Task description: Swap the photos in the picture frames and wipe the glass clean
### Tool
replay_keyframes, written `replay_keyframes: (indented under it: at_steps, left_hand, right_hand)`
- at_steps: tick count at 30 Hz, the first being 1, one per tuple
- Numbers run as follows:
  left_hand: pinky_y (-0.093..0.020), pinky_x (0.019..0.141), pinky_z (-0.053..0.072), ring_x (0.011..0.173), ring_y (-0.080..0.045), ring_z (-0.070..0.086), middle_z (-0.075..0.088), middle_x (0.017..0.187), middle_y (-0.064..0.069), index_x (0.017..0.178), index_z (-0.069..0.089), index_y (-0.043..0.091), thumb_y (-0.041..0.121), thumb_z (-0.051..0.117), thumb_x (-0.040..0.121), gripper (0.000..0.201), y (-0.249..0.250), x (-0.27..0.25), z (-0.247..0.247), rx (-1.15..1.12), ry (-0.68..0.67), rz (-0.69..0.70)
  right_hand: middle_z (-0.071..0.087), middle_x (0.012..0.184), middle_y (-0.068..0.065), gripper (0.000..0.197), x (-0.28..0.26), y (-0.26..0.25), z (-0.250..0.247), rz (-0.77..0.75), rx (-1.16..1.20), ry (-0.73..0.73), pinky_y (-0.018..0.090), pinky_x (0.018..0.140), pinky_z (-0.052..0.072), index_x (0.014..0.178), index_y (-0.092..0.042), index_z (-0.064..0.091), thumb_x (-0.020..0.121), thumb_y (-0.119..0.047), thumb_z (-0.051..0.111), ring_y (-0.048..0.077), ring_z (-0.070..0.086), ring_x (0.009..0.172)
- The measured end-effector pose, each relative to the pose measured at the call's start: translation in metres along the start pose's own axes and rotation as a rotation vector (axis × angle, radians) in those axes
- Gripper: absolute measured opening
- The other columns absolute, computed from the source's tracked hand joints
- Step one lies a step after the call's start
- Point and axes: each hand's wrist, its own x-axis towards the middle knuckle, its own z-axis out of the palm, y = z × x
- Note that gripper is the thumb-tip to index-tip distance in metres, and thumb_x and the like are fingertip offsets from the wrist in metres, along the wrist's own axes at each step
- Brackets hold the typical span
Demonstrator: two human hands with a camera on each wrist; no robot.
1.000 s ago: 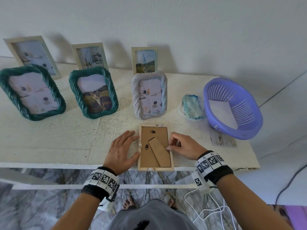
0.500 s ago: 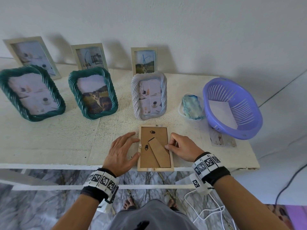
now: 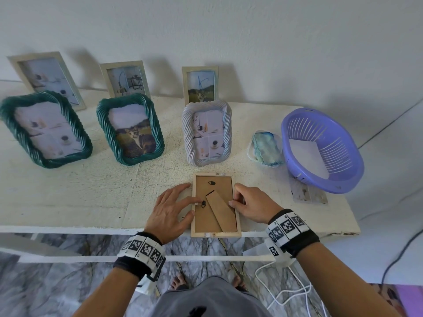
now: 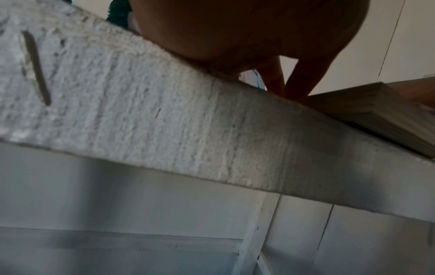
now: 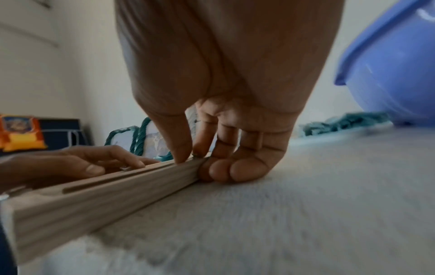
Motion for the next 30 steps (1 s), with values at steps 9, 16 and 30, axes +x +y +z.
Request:
replay_keyframes:
  at_steps: [9,16,30]
  left_hand:
    - [-0.039,0.114,0.028,0.138,-0.012,0.037,0.044,0.149,0.008,0.143,0.047,0.027,0.046,0.046,0.089,0.057,-0.002,0.0,0.002,0.012,0.029,-0.008]
    - [-0.037,0.115,0.025,0.139,-0.012,0.036,0.044,0.149,0.007,0.143,0.046,0.027,0.048,0.044,0.091,0.057,-0.002,0.0,0.002,0.014,0.027,0.0]
    - [-0.037,0.114,0.026,0.138,-0.013,0.038,0.045,0.147,0.006,0.141,0.049,0.025,0.049,0.044,0.09,0.057,-0.002,0.0,0.002,0.02,0.053,0.009]
  right_hand:
    - [0.044,0.122,0.012,0.058,0.032,-0.016,0.003,0.108,-0.188,0.107,0.036,0.085,0.05,0.149,-0.02,0.031,0.094,-0.024,0.05,0.027,0.051,0.104]
    - [0.039,0.12,0.011,0.056,0.034,-0.016,0.003,0.106,-0.242,0.063,0.033,0.082,0.05,0.147,-0.023,0.035,0.093,-0.023,0.05,0.025,0.048,0.102]
    - [0.035,0.124,0.008,0.051,0.02,-0.014,0.013,0.15,-0.022,0.11,0.033,0.094,0.044,0.141,-0.035,0.048,0.094,-0.015,0.048,0.027,0.044,0.108]
